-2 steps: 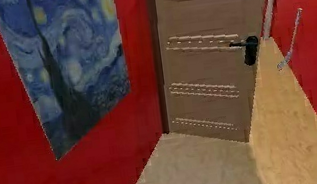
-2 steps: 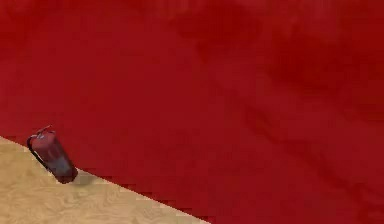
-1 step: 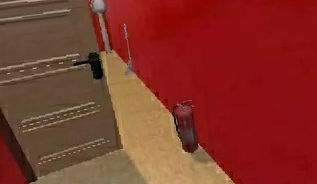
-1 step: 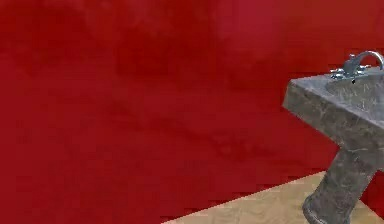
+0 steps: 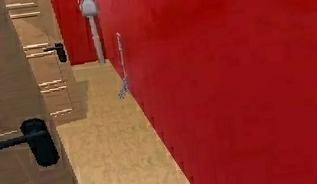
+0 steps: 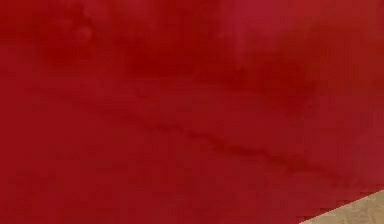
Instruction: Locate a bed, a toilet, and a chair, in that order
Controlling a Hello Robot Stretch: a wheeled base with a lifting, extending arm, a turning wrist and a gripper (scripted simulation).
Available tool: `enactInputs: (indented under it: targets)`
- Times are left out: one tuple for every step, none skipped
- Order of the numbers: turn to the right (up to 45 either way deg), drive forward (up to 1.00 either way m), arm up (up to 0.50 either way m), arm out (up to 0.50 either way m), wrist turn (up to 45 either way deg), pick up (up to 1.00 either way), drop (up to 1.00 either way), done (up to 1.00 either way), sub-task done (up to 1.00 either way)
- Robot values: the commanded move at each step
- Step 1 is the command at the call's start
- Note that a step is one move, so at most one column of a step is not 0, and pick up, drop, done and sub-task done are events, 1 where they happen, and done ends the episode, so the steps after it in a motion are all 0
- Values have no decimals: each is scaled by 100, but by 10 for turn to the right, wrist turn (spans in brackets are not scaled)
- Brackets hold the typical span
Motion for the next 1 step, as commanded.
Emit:
enactInputs:
  targets:
    - [30,0,0,0,0,0,0,0,0]
